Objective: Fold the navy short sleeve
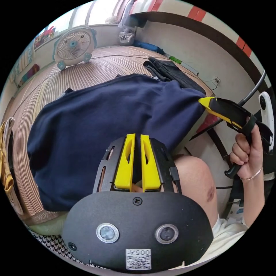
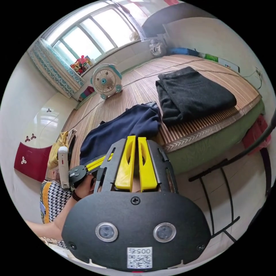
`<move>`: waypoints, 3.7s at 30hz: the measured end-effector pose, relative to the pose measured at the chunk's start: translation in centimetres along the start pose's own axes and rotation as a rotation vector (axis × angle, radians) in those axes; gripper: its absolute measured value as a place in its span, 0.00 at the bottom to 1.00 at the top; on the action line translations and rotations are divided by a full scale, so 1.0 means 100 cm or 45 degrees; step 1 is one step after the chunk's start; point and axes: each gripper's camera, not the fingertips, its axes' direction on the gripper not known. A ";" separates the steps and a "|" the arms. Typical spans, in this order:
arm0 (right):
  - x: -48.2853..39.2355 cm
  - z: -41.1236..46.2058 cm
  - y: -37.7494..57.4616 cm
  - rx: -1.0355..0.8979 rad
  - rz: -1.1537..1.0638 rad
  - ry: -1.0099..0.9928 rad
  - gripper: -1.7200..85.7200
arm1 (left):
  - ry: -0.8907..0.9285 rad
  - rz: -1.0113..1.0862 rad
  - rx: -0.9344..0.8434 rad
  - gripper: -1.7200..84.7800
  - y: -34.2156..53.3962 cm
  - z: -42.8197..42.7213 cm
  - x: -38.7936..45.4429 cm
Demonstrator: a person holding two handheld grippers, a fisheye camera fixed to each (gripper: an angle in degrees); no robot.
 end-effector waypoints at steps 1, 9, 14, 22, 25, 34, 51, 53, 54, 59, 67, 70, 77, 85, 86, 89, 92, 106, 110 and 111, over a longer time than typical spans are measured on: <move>-0.013 -0.001 -0.001 0.008 -0.025 0.014 0.00 | 0.001 -0.014 0.024 0.08 0.001 -0.007 -0.002; -0.107 0.008 -0.011 -0.030 -0.202 0.266 0.00 | -0.074 -0.251 0.435 0.08 0.066 -0.152 -0.069; -0.202 0.029 -0.019 -0.017 -0.475 0.429 0.00 | -0.196 -0.439 0.433 0.07 0.132 -0.196 -0.121; -0.406 0.063 0.078 -0.009 -1.289 0.293 0.00 | -0.331 -0.534 0.430 0.06 0.204 -0.241 -0.138; -0.430 0.088 0.116 -0.184 -1.367 0.147 0.01 | -0.309 -0.570 0.371 0.07 0.210 -0.233 -0.143; -0.392 0.070 0.110 -0.288 -1.158 -0.024 0.05 | -0.177 -0.526 0.323 0.11 0.193 -0.209 -0.139; -0.284 0.050 0.108 -0.290 -0.782 -0.068 0.07 | -0.282 -0.372 0.272 0.11 0.136 -0.182 -0.133; -0.280 0.053 0.104 -0.294 -0.768 -0.090 0.07 | -0.303 -0.336 0.275 0.11 0.134 -0.183 -0.132; -0.278 0.057 0.102 -0.304 -0.764 -0.100 0.07 | -0.297 -0.305 0.246 0.11 0.131 -0.179 -0.133; -0.279 0.065 0.097 -0.313 -0.784 -0.109 0.07 | -0.294 -0.262 0.009 0.06 0.123 -0.143 -0.148; -0.267 0.075 0.098 -0.349 -0.749 -0.113 0.07 | -0.213 -0.235 0.149 0.03 0.144 -0.187 -0.146; -0.268 0.078 0.098 -0.350 -0.762 -0.097 0.07 | -0.224 -0.215 0.170 0.03 0.157 -0.196 -0.149; -0.262 0.083 0.098 -0.360 -0.735 -0.055 0.07 | -0.178 -0.384 0.253 0.02 0.191 -0.196 -0.165; -0.266 0.091 0.096 -0.353 -0.736 -0.018 0.09 | -0.167 -0.428 0.248 0.02 0.201 -0.188 -0.171; -0.267 0.091 0.097 -0.351 -0.742 -0.020 0.09 | -0.158 -0.440 0.256 0.02 0.202 -0.190 -0.173; -0.275 0.091 0.107 -0.327 -0.826 -0.041 0.11 | -0.116 -0.458 0.302 0.02 0.201 -0.199 -0.176; -0.284 0.095 0.120 -0.320 -0.915 -0.038 0.13 | -0.079 -0.433 0.384 0.02 0.192 -0.213 -0.174; -0.260 0.102 0.110 -0.209 -0.650 0.172 0.00 | -0.035 -0.411 0.484 0.02 0.181 -0.227 -0.172; -0.259 0.113 0.109 -0.252 -0.662 0.184 0.00 | -0.179 -0.448 0.234 0.02 0.203 -0.189 -0.183; -0.260 0.118 0.110 -0.270 -0.670 0.195 0.00 | -0.187 -0.462 0.175 0.02 0.209 -0.176 -0.188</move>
